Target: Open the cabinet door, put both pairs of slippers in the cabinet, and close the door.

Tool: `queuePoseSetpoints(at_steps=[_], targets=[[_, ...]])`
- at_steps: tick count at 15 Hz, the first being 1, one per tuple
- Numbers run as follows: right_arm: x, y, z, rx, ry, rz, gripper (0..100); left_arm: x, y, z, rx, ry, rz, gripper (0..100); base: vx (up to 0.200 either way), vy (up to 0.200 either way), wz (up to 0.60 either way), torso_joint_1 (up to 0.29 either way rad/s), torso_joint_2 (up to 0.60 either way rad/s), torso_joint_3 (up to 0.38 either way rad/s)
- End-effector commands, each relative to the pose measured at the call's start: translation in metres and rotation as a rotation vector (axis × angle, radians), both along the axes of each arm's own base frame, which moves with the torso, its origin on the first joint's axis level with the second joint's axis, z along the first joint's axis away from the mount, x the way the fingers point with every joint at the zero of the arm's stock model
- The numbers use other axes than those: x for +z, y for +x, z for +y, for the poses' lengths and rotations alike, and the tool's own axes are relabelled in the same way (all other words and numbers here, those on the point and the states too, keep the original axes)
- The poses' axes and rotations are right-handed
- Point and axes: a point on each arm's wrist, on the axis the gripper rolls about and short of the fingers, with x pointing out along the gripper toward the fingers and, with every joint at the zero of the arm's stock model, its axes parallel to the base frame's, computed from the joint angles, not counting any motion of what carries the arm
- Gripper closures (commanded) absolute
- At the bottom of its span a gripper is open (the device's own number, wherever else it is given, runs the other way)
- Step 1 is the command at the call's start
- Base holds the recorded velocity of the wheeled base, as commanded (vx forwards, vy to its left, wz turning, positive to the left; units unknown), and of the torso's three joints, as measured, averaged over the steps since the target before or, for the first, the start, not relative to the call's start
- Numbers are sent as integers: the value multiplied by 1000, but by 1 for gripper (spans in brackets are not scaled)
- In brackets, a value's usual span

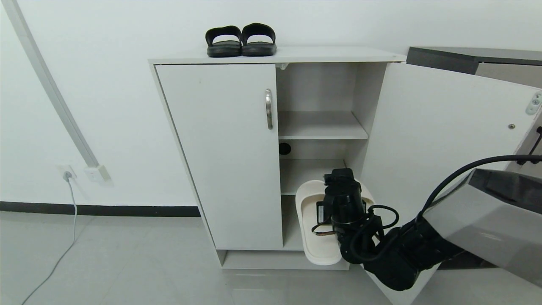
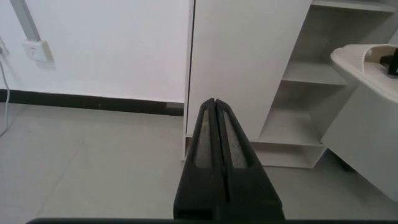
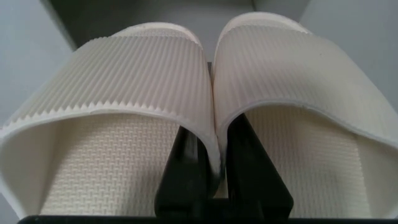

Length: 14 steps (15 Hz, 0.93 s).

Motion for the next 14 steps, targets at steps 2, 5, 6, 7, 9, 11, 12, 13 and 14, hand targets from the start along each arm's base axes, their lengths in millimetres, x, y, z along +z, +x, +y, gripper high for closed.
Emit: queuePoseSetpoints(at_steps=[2, 5, 6, 7, 9, 11, 12, 13, 14], targets=[[-17, 6, 4, 3, -10, 13, 100, 0, 0, 0, 1, -1, 2, 100, 0, 0, 0, 0, 0, 0], [-30, 10, 7, 21, 7, 1, 100, 0, 0, 0, 1, -1, 2, 100, 0, 0, 0, 0, 0, 0], [-30, 10, 7, 33, 11, 1, 100, 0, 0, 0, 1, -1, 2, 100, 0, 0, 0, 0, 0, 0], [-30, 10, 8, 46, 14, 4, 100, 0, 0, 0, 1, 1, 2, 100, 0, 0, 0, 0, 0, 0], [-30, 11, 8, 48, 14, 4, 100, 0, 0, 0, 1, -1, 2, 100, 0, 0, 0, 0, 0, 0], [-31, 11, 8, 49, 13, 6, 100, 0, 0, 0, 3, 1, 2, 100, 0, 0, 0, 0, 0, 0], [-33, 11, 9, 57, 12, 11, 100, 0, 0, 0, 1, -1, 2, 100, 0, 0, 0, 0, 0, 0], [-33, 11, 9, 58, 12, 12, 100, 0, 0, 0, 3, -1, 2, 100, 0, 0, 0, 2, 2, -56], [-36, 11, 9, 58, 7, 17, 100, 0, 0, 0, 1, -1, 2, 100, 0, 0, 0, 7, 7, -139]])
